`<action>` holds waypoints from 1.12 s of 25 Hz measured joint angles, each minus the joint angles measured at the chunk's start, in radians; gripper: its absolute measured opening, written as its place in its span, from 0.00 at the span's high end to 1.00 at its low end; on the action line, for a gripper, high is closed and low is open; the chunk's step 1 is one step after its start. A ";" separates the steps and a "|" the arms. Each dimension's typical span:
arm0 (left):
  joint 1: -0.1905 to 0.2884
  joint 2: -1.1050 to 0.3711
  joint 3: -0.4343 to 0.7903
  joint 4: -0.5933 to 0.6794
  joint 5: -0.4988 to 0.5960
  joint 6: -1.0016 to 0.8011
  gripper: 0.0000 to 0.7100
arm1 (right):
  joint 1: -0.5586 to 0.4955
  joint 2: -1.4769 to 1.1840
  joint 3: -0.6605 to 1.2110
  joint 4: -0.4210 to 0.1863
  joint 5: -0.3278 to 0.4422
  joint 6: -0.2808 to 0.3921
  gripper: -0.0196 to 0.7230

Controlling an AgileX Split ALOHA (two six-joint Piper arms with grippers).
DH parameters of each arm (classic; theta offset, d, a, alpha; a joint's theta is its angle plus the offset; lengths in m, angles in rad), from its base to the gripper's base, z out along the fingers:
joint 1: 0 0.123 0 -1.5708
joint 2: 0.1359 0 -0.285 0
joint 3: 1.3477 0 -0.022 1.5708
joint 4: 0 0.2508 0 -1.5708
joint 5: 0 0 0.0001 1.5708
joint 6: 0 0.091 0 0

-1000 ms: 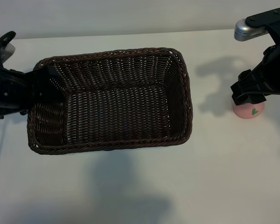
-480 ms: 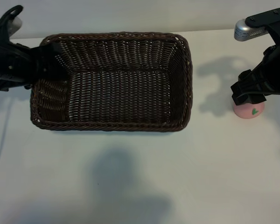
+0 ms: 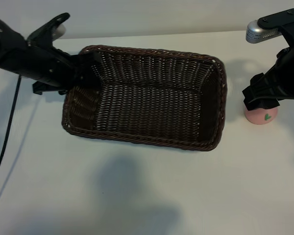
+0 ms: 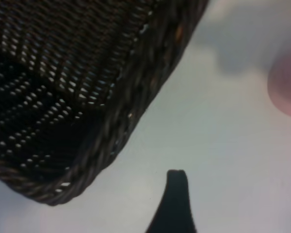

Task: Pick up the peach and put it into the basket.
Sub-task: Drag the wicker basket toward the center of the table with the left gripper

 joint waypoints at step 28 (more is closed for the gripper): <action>0.000 0.107 0.007 0.045 -0.058 -0.150 0.56 | 0.000 0.000 0.000 -0.005 0.002 0.000 0.17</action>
